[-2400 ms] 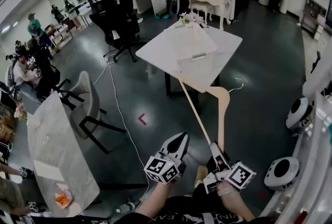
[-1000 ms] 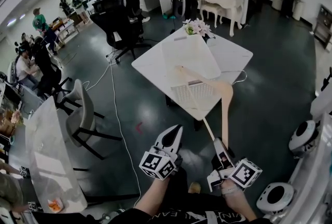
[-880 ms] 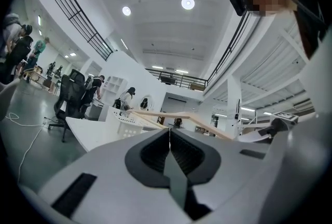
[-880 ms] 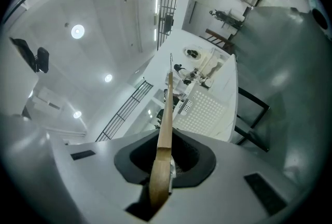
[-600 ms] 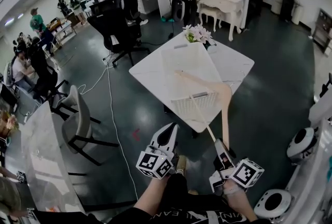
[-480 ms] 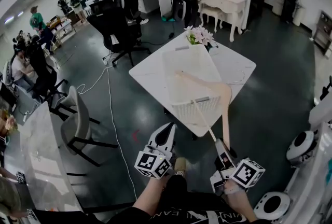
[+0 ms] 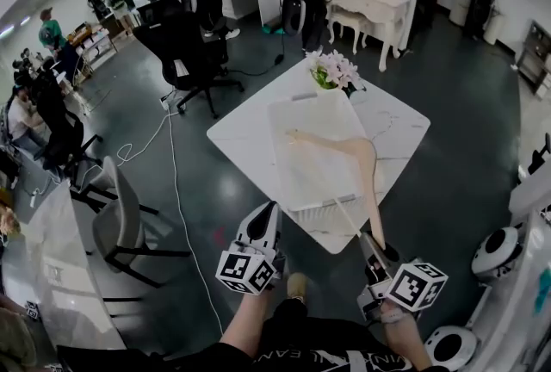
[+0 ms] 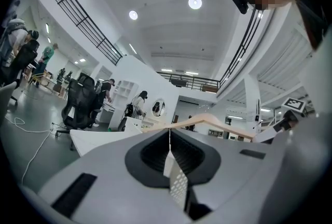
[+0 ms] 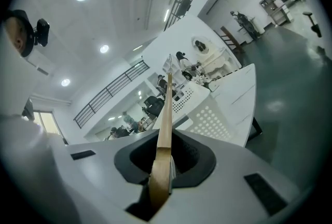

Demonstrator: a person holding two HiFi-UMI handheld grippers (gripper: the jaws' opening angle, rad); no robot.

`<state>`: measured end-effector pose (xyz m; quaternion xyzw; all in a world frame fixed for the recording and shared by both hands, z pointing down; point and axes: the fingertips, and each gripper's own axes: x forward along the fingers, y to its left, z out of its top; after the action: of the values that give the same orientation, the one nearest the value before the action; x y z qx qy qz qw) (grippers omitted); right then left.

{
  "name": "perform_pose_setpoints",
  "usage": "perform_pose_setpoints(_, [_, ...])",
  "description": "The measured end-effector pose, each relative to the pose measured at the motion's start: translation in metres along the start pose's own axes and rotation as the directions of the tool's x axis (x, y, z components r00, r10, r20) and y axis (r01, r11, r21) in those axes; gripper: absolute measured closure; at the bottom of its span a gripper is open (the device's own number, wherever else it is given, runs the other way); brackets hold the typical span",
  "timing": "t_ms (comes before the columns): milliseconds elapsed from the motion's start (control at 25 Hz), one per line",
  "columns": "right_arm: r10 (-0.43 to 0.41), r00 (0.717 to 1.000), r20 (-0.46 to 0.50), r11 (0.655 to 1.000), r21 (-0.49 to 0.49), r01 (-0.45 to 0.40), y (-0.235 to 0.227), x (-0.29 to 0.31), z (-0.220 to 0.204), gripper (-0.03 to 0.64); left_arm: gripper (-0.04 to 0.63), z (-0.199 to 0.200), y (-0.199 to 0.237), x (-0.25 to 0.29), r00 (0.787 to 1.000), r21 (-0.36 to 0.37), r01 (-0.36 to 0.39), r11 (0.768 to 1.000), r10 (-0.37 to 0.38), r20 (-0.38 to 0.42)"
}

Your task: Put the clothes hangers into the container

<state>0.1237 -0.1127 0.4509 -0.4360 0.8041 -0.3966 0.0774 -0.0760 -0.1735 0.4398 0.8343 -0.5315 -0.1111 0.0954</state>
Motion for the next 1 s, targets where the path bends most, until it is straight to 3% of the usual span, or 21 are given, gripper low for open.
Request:
perform_pose_setpoints(520, [-0.09, 0.989, -0.119, 0.993, -0.087, 0.08, -0.016, 0.064, 0.028, 0.563, 0.586, 0.003, 0.06, 0.061, 0.999, 0.008, -0.013, 1.0, 0.014, -0.029])
perform_pose_setpoints(720, [-0.137, 0.976, -0.172, 0.975, -0.197, 0.102, -0.02, 0.084, 0.033, 0.563, 0.586, -0.003, 0.068, 0.077, 0.998, 0.064, 0.0, 0.998, 0.004, -0.063])
perform_pose_setpoints(1000, [-0.168, 0.959, -0.229, 0.957, -0.27, 0.104, -0.026, 0.11, 0.036, 0.563, 0.586, -0.002, 0.087, 0.097, 0.996, 0.061, 0.022, 0.998, -0.017, -0.086])
